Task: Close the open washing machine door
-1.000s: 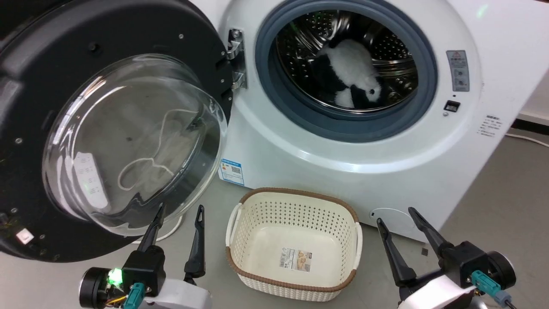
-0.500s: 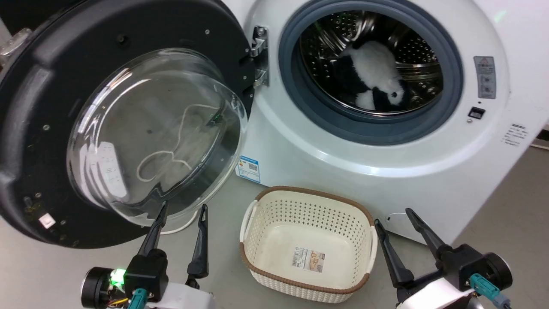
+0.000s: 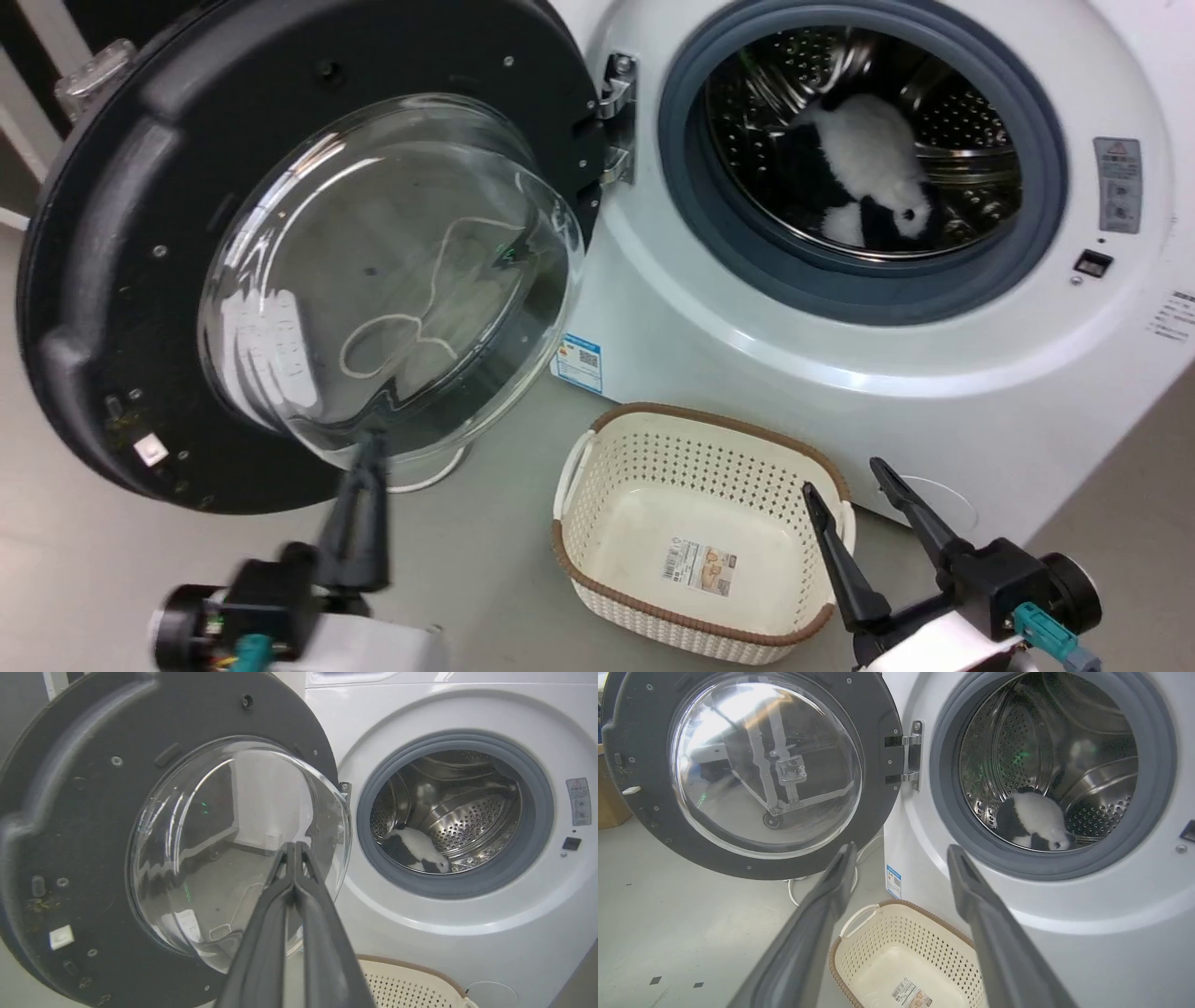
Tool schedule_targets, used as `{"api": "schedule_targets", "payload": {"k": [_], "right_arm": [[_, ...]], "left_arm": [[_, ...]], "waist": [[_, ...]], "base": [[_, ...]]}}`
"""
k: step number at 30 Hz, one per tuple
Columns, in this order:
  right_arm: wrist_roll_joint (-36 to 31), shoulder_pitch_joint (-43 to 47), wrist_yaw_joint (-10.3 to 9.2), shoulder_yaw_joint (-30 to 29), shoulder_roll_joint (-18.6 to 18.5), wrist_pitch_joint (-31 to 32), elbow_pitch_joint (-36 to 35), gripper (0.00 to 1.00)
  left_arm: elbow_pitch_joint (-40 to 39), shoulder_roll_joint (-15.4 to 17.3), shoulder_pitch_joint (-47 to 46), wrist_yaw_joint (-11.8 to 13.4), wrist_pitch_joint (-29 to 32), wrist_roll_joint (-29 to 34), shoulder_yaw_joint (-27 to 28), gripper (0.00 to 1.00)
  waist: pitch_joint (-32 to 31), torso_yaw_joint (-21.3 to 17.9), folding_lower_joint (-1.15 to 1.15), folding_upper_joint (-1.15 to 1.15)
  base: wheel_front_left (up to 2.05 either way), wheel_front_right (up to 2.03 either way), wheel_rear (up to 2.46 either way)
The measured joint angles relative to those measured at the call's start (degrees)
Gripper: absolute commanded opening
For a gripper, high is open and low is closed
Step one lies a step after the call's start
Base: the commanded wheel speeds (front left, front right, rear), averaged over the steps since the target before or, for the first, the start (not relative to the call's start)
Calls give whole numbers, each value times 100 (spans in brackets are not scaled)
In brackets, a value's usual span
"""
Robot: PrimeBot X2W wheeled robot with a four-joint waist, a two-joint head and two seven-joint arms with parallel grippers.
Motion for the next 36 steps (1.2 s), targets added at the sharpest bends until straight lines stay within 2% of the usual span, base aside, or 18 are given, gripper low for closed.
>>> {"api": "schedule_targets", "payload": {"k": [4,10,13,14,15,17,19,20,21,22,23,24,25,26,27,29,32,36], "right_arm": [[4,5,0,-25,0,-47,0,100],[4,87,0,-131,0,-107,-40,100],[3,200,0,-202,0,-157,-96,100],[1,247,0,-216,-1,-174,-138,100],[1,247,0,-216,-1,-174,-138,100],[-26,249,0,-186,-5,-205,-180,100],[-55,244,0,-155,-24,-227,-202,100],[-55,244,0,-155,-24,-227,-202,100],[-55,242,0,-155,-63,-258,-214,100],[-55,242,0,-155,-63,-258,-214,100],[-55,231,0,-124,-107,-283,-223,100],[-54,215,0,-99,-131,-293,-224,100],[-54,215,0,-99,-131,-293,-224,100],[-55,173,0,-45,-190,-304,-223,100],[-55,173,0,-45,-190,-304,-223,100],[-55,94,0,2,-223,-347,-211,100],[-55,56,0,26,-231,-348,-205,100],[-38,18,0,49,-267,-348,-170,100]], "left_arm": [[-258,-30,-34,-85,-47,-337,369,0],[-352,-30,-428,-383,-105,-1095,1193,0],[-154,166,-840,-530,-152,-1551,1545,0],[25,339,-1222,-561,-32,-2016,1844,0],[25,339,-1222,-561,-32,-2016,1844,0],[185,531,-1636,-534,229,-2536,2246,0],[492,931,-2202,-420,784,-3190,2713,0],[492,931,-2202,-420,784,-3190,2713,0],[810,1200,-2574,-338,1135,-3588,2962,0],[810,1200,-2574,-338,1135,-3588,2962,0],[1233,1544,-2922,-240,1386,-3815,3186,0],[1416,1746,-3051,-222,1434,-3827,3271,0],[1416,1746,-3051,-222,1434,-3827,3271,0],[1848,2063,-3332,-148,1596,-3954,3428,0],[1848,2063,-3332,-148,1596,-3954,3428,0],[2546,2269,-3712,13,2094,-4356,3574,0],[2942,2292,-3919,83,2397,-4609,3635,0],[3727,2304,-4220,259,3322,-5182,3722,0]], "waist": [[8,102,0,0],[108,235,0,0],[168,296,0,0],[208,337,0,0],[208,337,0,0],[272,336,-1,0],[407,273,0,0],[407,273,0,0],[501,241,0,0],[501,241,0,0],[602,218,1,0],[650,207,0,0],[650,207,0,0],[746,184,0,0],[746,184,0,0],[863,149,1,0],[909,106,0,0],[992,27,1,0]], "base": [[0,0,0],[0,0,0],[0,0,0],[0,0,0],[0,0,0],[0,0,0],[0,0,0],[0,0,0],[0,0,0],[0,0,0],[0,0,0],[0,0,0],[0,0,0],[0,0,0],[0,0,0],[0,0,0],[0,0,0],[0,0,0]]}}
